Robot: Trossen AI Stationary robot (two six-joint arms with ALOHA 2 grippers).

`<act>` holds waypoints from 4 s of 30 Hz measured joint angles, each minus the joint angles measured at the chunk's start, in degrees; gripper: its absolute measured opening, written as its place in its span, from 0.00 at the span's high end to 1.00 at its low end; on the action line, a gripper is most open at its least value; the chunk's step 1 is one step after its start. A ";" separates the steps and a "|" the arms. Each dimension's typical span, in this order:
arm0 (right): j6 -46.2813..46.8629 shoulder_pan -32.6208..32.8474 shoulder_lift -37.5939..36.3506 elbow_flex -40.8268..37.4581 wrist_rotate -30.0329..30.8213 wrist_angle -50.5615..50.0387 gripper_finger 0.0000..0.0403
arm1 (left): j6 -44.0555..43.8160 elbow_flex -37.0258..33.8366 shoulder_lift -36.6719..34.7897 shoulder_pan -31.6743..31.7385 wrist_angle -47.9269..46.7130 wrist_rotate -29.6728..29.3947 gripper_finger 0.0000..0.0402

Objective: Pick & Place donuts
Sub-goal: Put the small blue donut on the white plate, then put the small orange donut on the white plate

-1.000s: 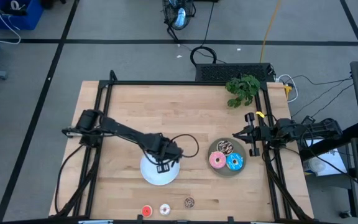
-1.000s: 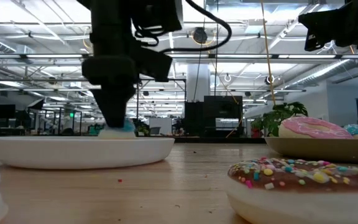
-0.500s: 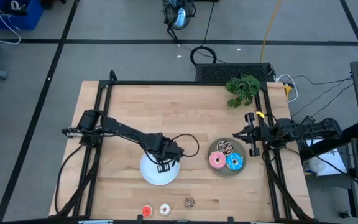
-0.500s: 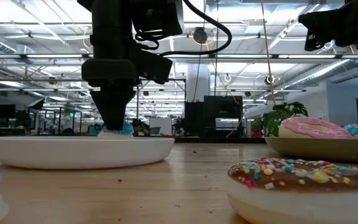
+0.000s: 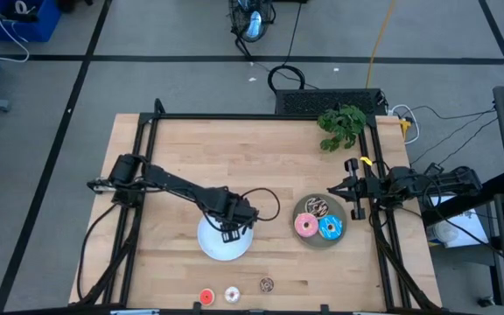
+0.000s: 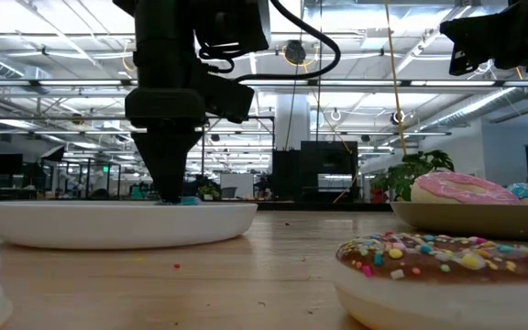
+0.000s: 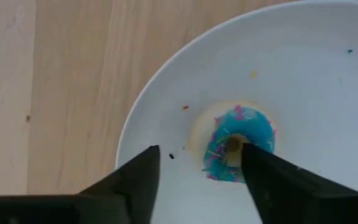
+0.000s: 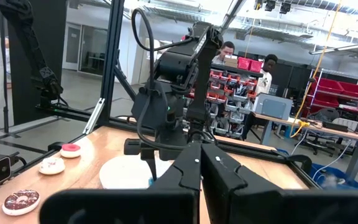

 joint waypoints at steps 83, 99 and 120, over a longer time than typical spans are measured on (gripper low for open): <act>0.60 0.00 0.33 0.00 -0.04 0.08 1.00 | -24.28 14.91 -7.48 -33.42 8.42 -5.77 0.94; 0.72 -0.02 0.35 0.00 -0.04 0.04 1.00 | -25.34 14.88 -2.01 -35.90 8.60 -2.54 0.93; 0.31 -0.01 0.37 0.00 -0.02 0.26 1.00 | -26.75 14.80 4.05 -35.50 0.45 1.04 0.37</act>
